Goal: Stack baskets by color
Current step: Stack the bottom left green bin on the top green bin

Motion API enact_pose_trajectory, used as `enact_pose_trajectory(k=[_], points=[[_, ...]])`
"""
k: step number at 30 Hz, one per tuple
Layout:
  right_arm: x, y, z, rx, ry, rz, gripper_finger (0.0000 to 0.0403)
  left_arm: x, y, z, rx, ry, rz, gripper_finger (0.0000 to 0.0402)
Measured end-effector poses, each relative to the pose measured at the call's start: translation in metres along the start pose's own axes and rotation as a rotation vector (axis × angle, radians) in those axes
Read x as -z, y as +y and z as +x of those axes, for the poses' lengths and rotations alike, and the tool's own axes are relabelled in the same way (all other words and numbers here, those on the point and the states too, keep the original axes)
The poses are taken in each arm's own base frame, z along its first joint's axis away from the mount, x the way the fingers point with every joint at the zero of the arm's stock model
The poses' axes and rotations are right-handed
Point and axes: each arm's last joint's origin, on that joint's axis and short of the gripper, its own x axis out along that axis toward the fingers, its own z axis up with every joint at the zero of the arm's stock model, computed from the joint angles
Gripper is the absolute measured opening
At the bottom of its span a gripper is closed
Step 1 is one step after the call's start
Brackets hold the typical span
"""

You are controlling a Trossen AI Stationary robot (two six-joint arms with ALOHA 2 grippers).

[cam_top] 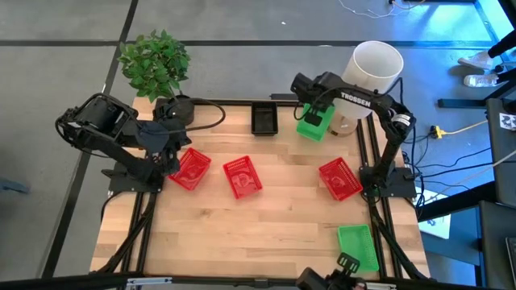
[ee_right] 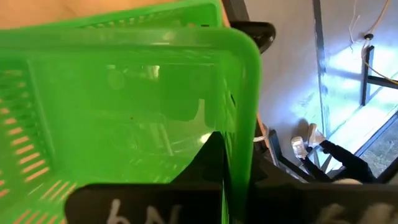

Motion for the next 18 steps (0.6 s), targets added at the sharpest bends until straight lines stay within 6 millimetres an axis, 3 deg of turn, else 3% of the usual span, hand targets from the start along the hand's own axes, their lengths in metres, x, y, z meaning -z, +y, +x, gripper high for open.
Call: enact_pose_trajectory(k=[18], points=[[-0.004, 0.024, -0.004, -0.226, -0.071, -0.097, 0.0, 0.0, 0.0, 0.0, 0.003, 0.001, 0.0, 0.0]])
